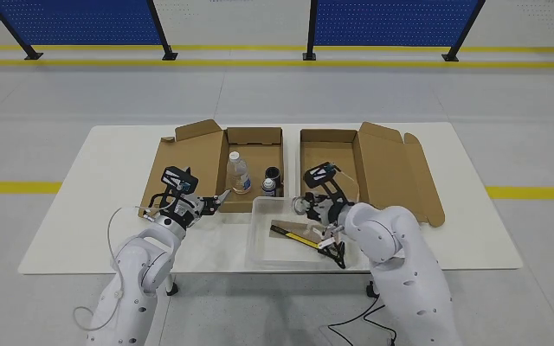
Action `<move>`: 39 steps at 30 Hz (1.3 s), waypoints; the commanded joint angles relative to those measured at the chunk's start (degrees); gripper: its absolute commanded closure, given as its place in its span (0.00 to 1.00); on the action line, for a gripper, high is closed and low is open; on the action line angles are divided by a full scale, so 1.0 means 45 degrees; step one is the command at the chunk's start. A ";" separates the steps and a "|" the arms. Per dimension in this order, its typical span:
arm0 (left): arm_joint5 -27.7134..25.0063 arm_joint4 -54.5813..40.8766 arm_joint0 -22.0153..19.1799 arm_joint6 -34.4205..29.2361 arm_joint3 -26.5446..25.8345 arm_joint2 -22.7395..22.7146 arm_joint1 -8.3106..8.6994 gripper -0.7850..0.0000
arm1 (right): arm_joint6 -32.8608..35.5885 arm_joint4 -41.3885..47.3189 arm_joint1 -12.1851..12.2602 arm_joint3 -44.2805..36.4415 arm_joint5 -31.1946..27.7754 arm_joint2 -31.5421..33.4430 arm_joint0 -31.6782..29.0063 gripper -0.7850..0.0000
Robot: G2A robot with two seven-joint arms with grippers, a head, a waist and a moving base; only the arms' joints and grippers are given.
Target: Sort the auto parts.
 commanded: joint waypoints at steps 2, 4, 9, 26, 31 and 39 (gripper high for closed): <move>0.0000 0.0000 0.0000 0.0000 0.0000 0.0000 0.0000 0.00 | -0.0393 -0.0133 0.0044 -0.0006 0.0195 0.0110 -0.0080 1.00; 0.0000 0.0000 0.0000 0.0000 0.0000 0.0000 0.0000 0.00 | -0.0658 -0.0486 0.0074 -0.0003 0.0437 0.0153 -0.0083 1.00; 0.0000 0.0000 0.0000 0.0000 0.0000 0.0000 0.0000 0.00 | -0.1053 -0.2241 0.0135 0.0116 0.1344 -0.0011 0.0071 1.00; 0.0000 0.0000 0.0000 0.0000 0.0000 0.0000 0.0000 0.00 | -0.3662 -0.5485 -0.0083 0.3883 0.3938 -0.0861 0.2338 1.00; 0.0000 0.0000 0.0000 0.0000 0.0000 0.0000 0.0000 0.00 | -0.3339 -0.5862 -0.0232 0.5654 0.4269 -0.1132 0.3604 1.00; 0.0000 0.0000 0.0000 0.0000 0.0000 0.0000 0.0000 0.00 | -0.2804 -0.6178 -0.0483 0.8726 0.4377 -0.1564 0.5271 1.00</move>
